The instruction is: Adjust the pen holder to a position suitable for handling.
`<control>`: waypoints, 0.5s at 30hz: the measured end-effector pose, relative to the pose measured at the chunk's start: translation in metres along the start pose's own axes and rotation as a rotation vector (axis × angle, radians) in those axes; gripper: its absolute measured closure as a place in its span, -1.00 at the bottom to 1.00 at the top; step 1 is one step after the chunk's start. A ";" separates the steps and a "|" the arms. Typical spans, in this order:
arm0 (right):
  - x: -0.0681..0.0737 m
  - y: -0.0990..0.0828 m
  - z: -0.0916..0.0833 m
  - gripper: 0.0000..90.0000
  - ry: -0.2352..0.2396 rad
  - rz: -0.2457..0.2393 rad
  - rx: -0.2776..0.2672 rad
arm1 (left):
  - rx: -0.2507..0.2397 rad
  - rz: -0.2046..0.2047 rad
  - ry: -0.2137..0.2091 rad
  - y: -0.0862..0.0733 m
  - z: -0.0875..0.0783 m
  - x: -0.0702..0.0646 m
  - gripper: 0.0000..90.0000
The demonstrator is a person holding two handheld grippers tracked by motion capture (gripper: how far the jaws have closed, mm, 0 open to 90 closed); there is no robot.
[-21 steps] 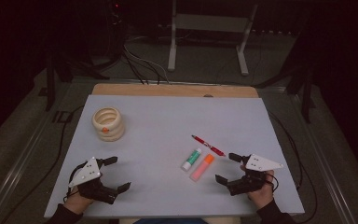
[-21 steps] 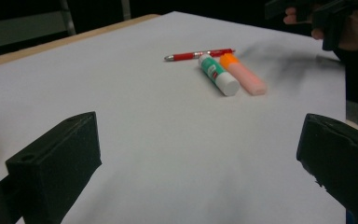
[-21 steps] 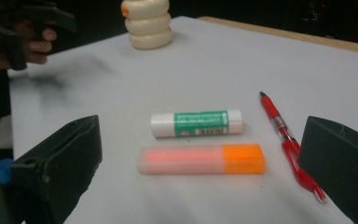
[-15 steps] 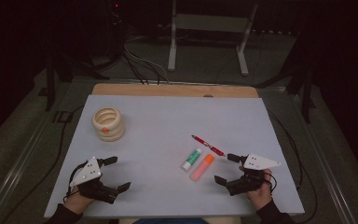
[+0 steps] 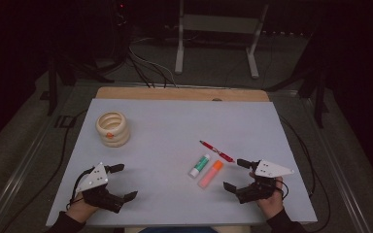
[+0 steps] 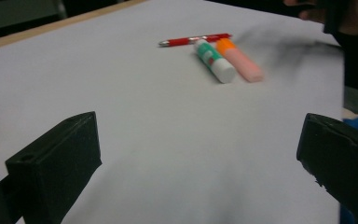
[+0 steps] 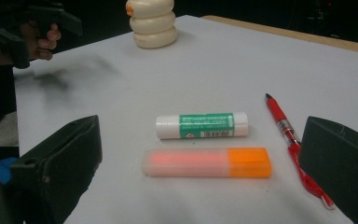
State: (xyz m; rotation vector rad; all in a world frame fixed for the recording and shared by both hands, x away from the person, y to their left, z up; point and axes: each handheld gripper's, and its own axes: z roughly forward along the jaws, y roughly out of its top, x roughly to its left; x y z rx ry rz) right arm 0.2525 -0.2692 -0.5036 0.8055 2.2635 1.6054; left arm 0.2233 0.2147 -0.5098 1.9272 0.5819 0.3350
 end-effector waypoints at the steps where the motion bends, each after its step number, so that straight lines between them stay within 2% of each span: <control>1: 0.000 0.000 0.000 -1.00 0.000 0.000 0.003 | 0.010 0.010 -0.001 0.001 0.001 -0.002 -1.00; 5: 0.003 0.002 0.000 -1.00 -0.007 -0.012 -0.005 | 0.018 0.030 -0.013 0.007 0.002 -0.005 -1.00; 9: 0.004 0.004 -0.002 -1.00 0.003 -0.003 -0.024 | -0.002 0.023 -0.052 0.015 -0.001 -0.005 -1.00; 15: 0.004 0.006 -0.003 -1.00 -0.003 -0.007 -0.039 | -0.013 0.020 -0.046 0.027 -0.004 -0.001 -1.00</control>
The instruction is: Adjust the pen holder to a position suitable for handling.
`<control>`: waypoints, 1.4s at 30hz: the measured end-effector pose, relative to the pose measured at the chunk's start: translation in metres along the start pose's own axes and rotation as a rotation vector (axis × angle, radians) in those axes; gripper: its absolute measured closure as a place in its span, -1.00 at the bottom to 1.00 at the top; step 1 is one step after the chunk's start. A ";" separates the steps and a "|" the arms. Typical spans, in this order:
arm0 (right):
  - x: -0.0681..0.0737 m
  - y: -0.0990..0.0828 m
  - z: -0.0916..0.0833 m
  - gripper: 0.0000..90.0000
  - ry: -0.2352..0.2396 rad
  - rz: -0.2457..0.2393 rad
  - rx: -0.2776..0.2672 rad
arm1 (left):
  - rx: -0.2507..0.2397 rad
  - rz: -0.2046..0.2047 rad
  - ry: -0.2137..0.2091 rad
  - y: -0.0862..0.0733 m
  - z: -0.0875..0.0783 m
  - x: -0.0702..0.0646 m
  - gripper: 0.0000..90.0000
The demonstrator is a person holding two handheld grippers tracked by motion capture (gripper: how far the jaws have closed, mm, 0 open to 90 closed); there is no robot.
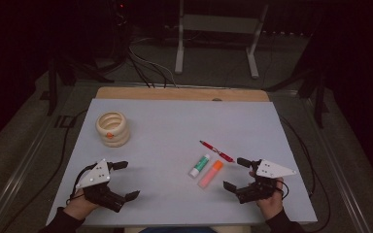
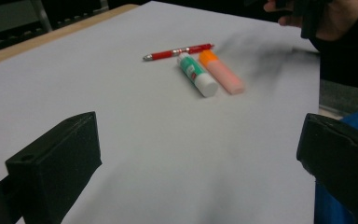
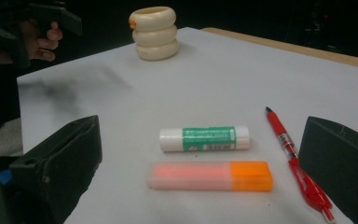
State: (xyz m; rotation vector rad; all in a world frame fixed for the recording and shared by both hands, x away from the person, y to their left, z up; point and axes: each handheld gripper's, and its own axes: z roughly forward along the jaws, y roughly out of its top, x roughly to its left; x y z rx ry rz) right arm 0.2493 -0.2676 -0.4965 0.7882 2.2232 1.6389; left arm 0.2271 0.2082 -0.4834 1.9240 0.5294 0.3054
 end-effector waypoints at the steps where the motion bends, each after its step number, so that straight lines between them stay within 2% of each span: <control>1: 0.000 0.000 0.000 -1.00 0.002 0.004 -0.004 | -0.003 -0.006 -0.002 0.003 -0.001 0.000 -1.00; 6: -0.002 -0.001 0.001 -1.00 0.003 0.018 -0.001 | -0.004 -0.031 0.027 0.012 -0.003 0.004 -1.00; 14: -0.001 0.000 0.002 -1.00 -0.001 0.017 -0.007 | -0.042 -0.047 0.079 0.027 -0.012 0.013 -0.99; 25: -0.002 0.000 0.002 -1.00 -0.010 0.028 -0.014 | -0.071 -0.080 0.204 0.044 -0.023 0.040 -0.99; 26: -0.002 0.000 0.002 -1.00 -0.010 0.028 -0.014 | -0.071 -0.080 0.204 0.044 -0.023 0.040 -0.99; 33: -0.002 -0.001 0.003 -1.00 -0.014 0.032 -0.009 | -0.072 -0.114 0.319 0.056 -0.032 0.062 -0.99; 42: -0.002 -0.002 0.003 -1.00 -0.015 0.033 -0.006 | -0.095 -0.168 0.426 0.059 -0.035 0.085 -0.99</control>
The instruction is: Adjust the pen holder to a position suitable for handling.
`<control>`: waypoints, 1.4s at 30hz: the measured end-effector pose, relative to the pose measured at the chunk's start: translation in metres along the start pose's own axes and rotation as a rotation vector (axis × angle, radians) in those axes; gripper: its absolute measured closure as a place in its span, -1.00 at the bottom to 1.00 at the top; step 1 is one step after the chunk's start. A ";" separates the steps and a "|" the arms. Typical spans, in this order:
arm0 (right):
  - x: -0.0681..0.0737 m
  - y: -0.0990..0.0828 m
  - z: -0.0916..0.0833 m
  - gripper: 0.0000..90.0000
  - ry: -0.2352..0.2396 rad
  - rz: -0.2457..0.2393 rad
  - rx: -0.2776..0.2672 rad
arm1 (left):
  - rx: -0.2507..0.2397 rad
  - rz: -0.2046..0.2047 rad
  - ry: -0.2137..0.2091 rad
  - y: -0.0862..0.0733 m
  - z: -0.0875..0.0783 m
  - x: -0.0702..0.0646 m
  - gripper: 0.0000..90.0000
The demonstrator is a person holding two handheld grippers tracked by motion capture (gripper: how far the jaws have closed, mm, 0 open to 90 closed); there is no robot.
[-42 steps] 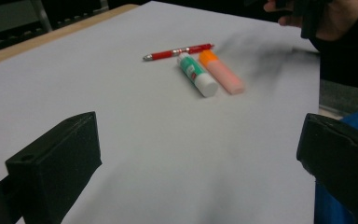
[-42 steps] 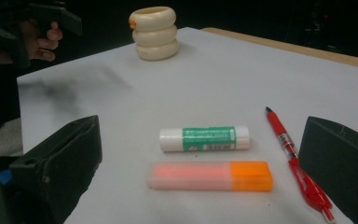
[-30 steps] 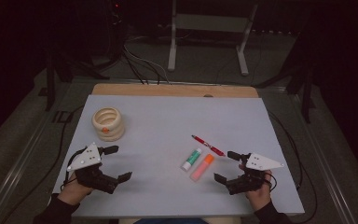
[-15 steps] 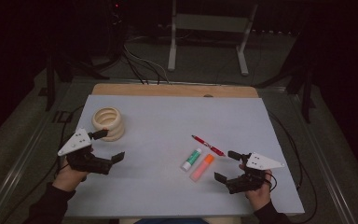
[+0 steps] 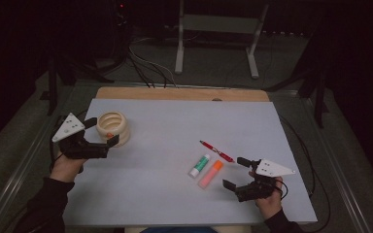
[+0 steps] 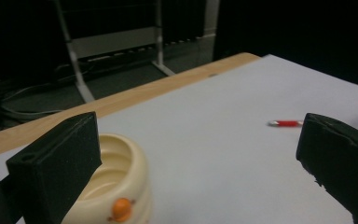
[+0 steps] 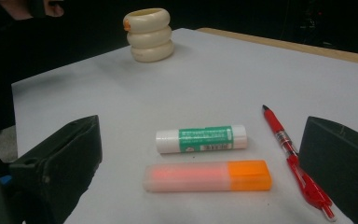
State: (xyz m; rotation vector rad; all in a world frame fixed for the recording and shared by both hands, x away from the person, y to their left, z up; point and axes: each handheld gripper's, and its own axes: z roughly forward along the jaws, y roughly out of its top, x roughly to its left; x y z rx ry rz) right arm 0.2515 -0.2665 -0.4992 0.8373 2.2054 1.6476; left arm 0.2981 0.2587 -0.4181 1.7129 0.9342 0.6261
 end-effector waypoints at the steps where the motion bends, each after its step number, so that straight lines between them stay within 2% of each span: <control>1: 0.000 0.000 0.000 -1.00 0.000 0.001 0.002 | 0.002 -0.006 0.017 0.000 0.001 0.003 -0.99; 9: 0.000 -0.001 0.001 -1.00 -0.004 0.000 0.009 | 0.019 -0.036 0.138 -0.002 0.014 0.027 -0.99; 11: 0.000 -0.001 0.002 -1.00 -0.004 0.003 0.011 | 0.037 -0.065 0.149 -0.004 0.018 0.034 -0.99; 13: 0.000 -0.001 0.002 -1.00 -0.004 0.004 0.012 | 0.054 -0.102 0.139 -0.007 0.024 0.041 -0.99; 15: 0.000 -0.001 0.002 -1.00 -0.006 -0.001 0.014 | 0.081 -0.119 0.152 -0.010 0.030 0.045 -0.99; 18: -0.001 -0.002 0.002 -1.00 -0.007 0.002 0.015 | 0.096 -0.163 0.160 -0.016 0.039 0.053 -0.99; 20: 0.000 -0.002 0.002 -1.00 -0.006 0.000 0.018 | 0.117 -0.167 0.194 -0.019 0.044 0.056 -0.99; 23: -0.001 -0.002 0.002 -1.00 -0.007 0.003 0.018 | 0.151 -0.174 0.224 -0.022 0.051 0.061 -0.94; 26: 0.000 -0.002 0.002 -1.00 -0.008 0.001 0.019 | 0.167 -0.181 0.240 -0.023 0.054 0.064 -0.83; 27: 0.000 -0.002 0.002 -1.00 -0.009 -0.001 0.020 | 0.182 -0.186 0.260 -0.024 0.057 0.067 -0.83; 29: 0.000 -0.002 0.003 -1.00 -0.009 0.003 0.019 | 0.187 -0.195 0.275 -0.026 0.059 0.069 -0.66; 30: 0.000 -0.002 0.003 -1.00 -0.009 0.003 0.021 | 0.197 -0.197 0.282 -0.026 0.060 0.070 -0.64; 33: 0.000 -0.002 0.003 -1.00 -0.011 0.001 0.023 | 0.207 -0.206 0.294 -0.028 0.063 0.073 -0.52; 35: -0.001 -0.002 0.003 -1.00 -0.012 0.002 0.022 | 0.213 -0.213 0.302 -0.029 0.064 0.074 -0.32; 42: -0.001 -0.002 0.002 -1.00 -0.014 0.004 0.022 | 0.282 -0.223 0.316 -0.032 0.073 0.076 0.01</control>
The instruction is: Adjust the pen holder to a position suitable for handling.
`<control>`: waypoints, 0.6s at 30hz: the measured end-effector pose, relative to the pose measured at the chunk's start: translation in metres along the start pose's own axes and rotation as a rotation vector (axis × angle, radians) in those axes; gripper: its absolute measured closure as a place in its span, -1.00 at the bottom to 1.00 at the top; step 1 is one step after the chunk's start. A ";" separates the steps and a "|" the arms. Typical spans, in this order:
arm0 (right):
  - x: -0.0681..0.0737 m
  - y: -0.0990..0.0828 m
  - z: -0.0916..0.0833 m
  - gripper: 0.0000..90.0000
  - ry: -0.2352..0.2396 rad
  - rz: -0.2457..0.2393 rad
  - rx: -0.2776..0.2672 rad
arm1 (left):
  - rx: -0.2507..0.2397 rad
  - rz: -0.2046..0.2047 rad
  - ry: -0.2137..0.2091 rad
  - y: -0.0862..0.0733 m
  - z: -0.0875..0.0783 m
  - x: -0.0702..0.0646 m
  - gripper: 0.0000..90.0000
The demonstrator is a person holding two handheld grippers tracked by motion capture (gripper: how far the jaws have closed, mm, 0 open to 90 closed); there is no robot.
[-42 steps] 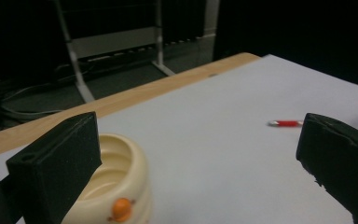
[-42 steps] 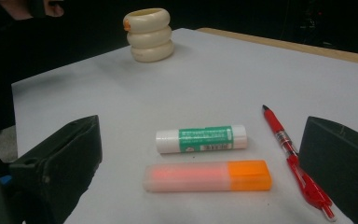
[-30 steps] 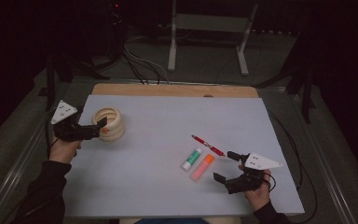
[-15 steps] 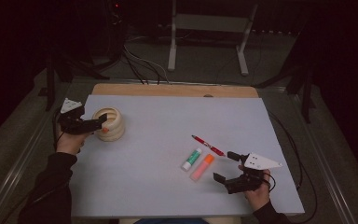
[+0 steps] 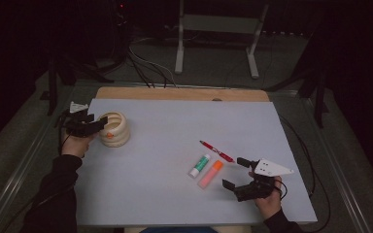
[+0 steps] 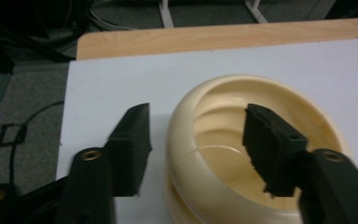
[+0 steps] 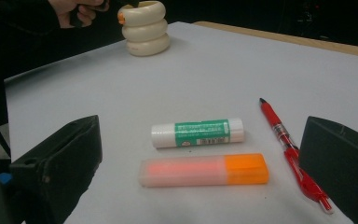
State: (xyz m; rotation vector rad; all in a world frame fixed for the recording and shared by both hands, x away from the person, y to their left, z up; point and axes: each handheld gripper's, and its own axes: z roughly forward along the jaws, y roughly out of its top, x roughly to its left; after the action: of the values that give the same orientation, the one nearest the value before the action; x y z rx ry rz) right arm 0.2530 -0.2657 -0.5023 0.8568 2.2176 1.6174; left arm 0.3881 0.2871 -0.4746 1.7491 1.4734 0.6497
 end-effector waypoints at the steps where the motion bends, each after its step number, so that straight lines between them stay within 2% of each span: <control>1: 0.000 0.000 0.000 -1.00 0.000 0.000 0.000 | 0.007 0.000 0.012 0.000 0.001 0.000 0.08; 7: 0.000 0.000 0.000 -1.00 -0.001 0.001 0.002 | 0.039 -0.016 0.028 -0.001 0.005 0.002 0.30; 11: -0.001 0.000 0.000 -1.00 -0.002 0.000 0.002 | 0.056 -0.005 0.027 0.001 0.007 -0.001 0.41; 17: -0.001 0.000 -0.001 -1.00 -0.004 0.000 0.002 | 0.086 -0.016 0.062 0.006 0.007 -0.004 0.63; 18: -0.001 0.000 -0.001 -1.00 -0.004 0.001 0.002 | 0.094 -0.003 0.072 0.007 0.007 -0.004 0.65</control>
State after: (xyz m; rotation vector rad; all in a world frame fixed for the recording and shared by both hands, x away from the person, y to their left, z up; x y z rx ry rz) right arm 0.2531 -0.2668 -0.5021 0.8613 2.2166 1.6131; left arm 0.3968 0.2810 -0.4733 1.8113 1.5779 0.6568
